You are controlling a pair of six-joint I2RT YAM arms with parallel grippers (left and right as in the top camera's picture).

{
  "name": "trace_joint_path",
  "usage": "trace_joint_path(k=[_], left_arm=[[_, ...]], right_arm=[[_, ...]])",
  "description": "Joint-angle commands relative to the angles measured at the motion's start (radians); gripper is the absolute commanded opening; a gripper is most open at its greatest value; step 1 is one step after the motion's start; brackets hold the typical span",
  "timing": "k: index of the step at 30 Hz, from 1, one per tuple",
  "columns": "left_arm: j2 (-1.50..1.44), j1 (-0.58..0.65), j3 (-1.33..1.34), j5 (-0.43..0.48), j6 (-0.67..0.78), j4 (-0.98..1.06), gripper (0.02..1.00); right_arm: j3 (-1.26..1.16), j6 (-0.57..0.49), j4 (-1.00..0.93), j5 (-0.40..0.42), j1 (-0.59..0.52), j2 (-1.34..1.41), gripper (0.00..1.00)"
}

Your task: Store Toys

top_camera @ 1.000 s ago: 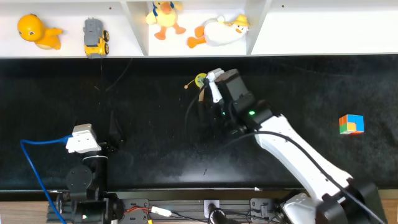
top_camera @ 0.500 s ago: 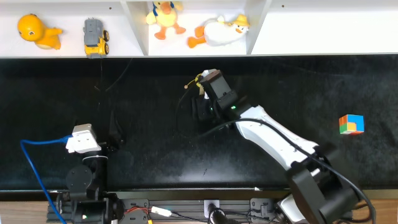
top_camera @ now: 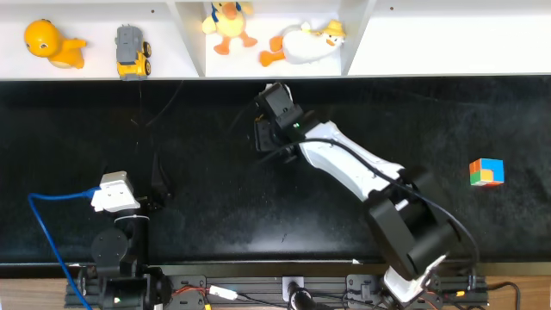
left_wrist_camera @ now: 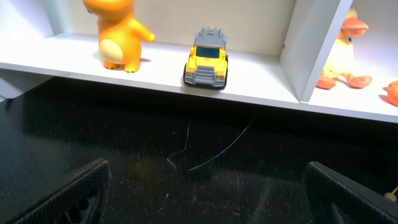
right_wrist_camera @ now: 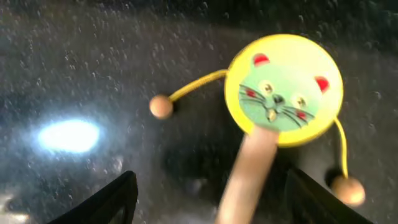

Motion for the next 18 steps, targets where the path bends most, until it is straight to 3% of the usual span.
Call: trace_joint_path(k=[1,18], left_arm=[[-0.012,-0.001,-0.009,0.013,0.021,0.002,0.998],[-0.012,-0.001,-0.009,0.013,0.021,0.002,0.998]], right_arm=[[0.060,0.009,-0.005,0.027,0.005,0.051,0.619],[0.067,0.015,-0.084,0.026,0.005,0.081,0.327]])
